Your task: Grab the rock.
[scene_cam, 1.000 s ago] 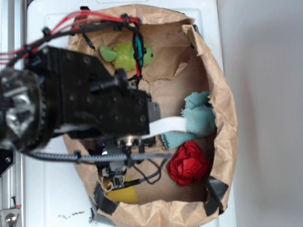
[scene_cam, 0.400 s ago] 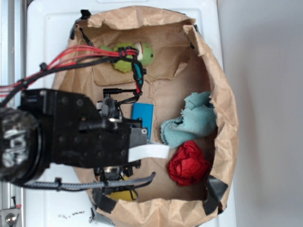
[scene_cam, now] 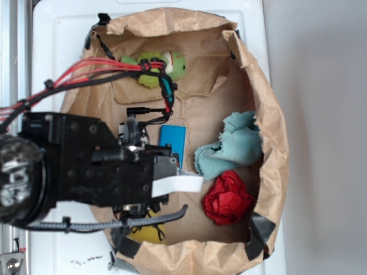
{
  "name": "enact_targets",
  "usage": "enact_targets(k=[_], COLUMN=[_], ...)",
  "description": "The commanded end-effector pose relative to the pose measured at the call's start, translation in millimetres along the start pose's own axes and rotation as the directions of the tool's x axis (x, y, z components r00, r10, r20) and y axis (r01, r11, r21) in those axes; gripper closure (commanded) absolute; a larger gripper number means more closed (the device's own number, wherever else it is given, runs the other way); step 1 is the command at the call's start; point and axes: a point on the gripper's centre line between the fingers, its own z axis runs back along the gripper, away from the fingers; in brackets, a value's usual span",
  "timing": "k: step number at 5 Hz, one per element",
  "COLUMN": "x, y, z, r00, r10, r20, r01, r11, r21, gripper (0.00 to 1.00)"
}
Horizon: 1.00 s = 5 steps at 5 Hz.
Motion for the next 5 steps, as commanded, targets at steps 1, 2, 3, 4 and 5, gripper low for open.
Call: enact_targets(k=[1, 2, 3, 4, 5], x=[2, 4, 6, 9, 11], y=[3, 5, 7, 14, 24], z=[4, 5, 6, 19, 49], r00=[1.000, 1.000, 1.000, 0.999, 0.997], r10=[-0.010, -0.005, 0.002, 0.027, 0.067], r20=[0.023, 0.028, 0.031, 0.044, 0.037], r01=[0.010, 0.005, -0.003, -0.027, -0.063], r11=[1.000, 1.000, 1.000, 1.000, 0.994], r21=[0.023, 0.021, 0.020, -0.007, -0.091], gripper=[1.00, 1.00, 1.00, 1.00, 1.00])
